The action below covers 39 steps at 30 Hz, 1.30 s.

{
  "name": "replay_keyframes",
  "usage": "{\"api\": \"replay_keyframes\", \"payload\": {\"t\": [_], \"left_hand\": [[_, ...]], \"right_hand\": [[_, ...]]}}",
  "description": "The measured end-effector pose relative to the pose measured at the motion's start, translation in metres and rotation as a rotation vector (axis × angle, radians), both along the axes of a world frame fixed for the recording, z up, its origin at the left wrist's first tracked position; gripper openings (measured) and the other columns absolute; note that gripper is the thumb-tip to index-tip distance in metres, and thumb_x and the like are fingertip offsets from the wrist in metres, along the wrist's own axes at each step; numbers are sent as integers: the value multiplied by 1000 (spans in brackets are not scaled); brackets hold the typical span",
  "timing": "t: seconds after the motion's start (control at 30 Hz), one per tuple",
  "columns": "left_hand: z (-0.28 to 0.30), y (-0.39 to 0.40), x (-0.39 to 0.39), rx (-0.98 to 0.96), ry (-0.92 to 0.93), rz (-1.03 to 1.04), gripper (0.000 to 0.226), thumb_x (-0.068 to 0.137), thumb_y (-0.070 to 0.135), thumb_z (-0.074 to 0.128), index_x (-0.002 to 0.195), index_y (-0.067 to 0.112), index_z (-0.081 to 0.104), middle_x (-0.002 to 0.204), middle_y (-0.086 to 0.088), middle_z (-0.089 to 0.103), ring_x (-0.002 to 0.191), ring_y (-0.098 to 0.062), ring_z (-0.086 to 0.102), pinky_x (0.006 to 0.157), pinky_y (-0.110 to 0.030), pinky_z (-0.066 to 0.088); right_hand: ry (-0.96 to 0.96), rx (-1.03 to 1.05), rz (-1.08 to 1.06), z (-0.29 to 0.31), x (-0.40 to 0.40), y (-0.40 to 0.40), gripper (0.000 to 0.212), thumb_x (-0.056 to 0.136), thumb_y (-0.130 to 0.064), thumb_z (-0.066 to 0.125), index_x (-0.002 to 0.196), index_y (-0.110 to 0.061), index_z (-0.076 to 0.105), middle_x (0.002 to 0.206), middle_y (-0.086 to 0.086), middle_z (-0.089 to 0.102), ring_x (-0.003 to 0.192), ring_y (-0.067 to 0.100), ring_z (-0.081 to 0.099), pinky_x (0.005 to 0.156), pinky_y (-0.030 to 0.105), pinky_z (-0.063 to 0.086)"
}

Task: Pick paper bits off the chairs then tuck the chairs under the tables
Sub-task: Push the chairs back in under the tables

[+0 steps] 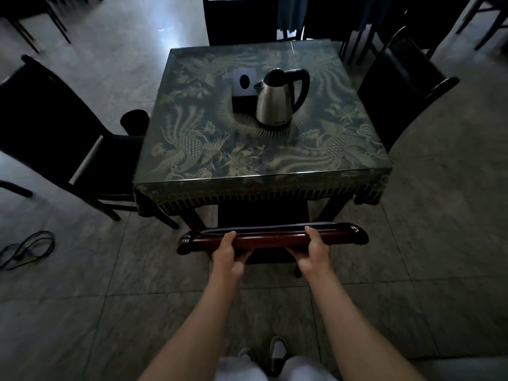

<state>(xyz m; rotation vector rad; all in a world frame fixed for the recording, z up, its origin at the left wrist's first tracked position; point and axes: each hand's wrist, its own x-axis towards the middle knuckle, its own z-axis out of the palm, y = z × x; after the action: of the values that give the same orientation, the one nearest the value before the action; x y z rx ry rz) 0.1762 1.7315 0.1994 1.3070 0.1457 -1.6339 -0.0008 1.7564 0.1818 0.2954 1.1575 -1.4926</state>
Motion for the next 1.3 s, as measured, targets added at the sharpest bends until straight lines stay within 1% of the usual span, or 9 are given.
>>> {"api": "replay_keyframes", "payload": {"t": [0.23, 0.4, 0.53, 0.63, 0.73, 0.87, 0.97, 1.07, 1.3], "left_hand": [[1, 1, 2, -12, 42, -4, 48, 92, 11, 62, 137, 3, 47, 132, -22, 58, 119, -35, 57, 75, -47, 53], [-1, 5, 11, -39, 131, -35, 61, 80, 25, 74, 133, 7, 51, 128, -19, 62, 115, -35, 60, 88, -48, 53], [-2, 15, 21, -28, 96, -124, 63, 71, 40, 78, 123, 10, 57, 113, -15, 71, 103, -32, 67, 78, -44, 56], [-7, 30, 21, -31, -240, -347, 47, 81, 44, 74, 115, 15, 59, 108, -9, 72, 95, -29, 70, 71, -40, 55], [-3, 44, 25, -139, -663, -646, 37, 82, 44, 72, 105, 16, 68, 95, 0, 74, 88, -19, 71, 82, -42, 58], [30, 56, 27, -380, -1224, -942, 46, 79, 54, 65, 111, 22, 68, 99, 9, 70, 93, -9, 66, 84, -39, 57], [57, 58, 30, -606, -1554, -986, 49, 83, 52, 63, 122, 23, 63, 110, 4, 66, 102, -14, 61, 86, -38, 54], [85, 58, 32, -793, -1891, -962, 54, 82, 53, 62, 128, 24, 59, 118, 0, 63, 111, -20, 55, 94, -40, 47], [125, 57, 33, -867, -1984, -823, 67, 78, 60, 61, 136, 27, 50, 137, -2, 50, 132, -24, 40, 106, -44, 36]], "right_hand": [[22, 8, 32, 3, 1, 2, 46, 89, -17, 67, 132, -16, 50, 129, 21, 61, 113, 38, 61, 72, 54, 56], [8, -12, 97, 9, 0, 11, 46, 84, -38, 72, 123, -17, 56, 121, 17, 65, 111, 39, 62, 80, 62, 55], [36, -12, 192, 11, -3, 28, 57, 80, -51, 69, 124, -16, 56, 120, 17, 66, 110, 39, 63, 85, 61, 52], [238, 105, 378, 18, -2, 43, 50, 87, -51, 64, 119, -13, 58, 112, 13, 68, 102, 36, 67, 78, 50, 53], [549, 122, 617, 27, -3, 57, 38, 93, -46, 59, 99, -9, 65, 97, 11, 73, 88, 29, 71, 63, 35, 54], [1118, 7, 801, 45, -9, 67, 24, 89, -37, 65, 81, -15, 66, 80, 3, 70, 80, 22, 69, 72, 34, 57], [1514, -67, 868, 67, -10, 64, 19, 85, -38, 68, 91, -21, 65, 89, -6, 67, 84, 13, 64, 73, 29, 53], [1887, -131, 864, 89, -11, 62, 43, 82, -48, 60, 115, -22, 62, 111, -4, 63, 103, 17, 57, 87, 40, 50], [2064, -131, 986, 121, -13, 53, 79, 77, -60, 56, 146, -25, 37, 149, 5, 41, 139, 29, 34, 111, 53, 32]]}}
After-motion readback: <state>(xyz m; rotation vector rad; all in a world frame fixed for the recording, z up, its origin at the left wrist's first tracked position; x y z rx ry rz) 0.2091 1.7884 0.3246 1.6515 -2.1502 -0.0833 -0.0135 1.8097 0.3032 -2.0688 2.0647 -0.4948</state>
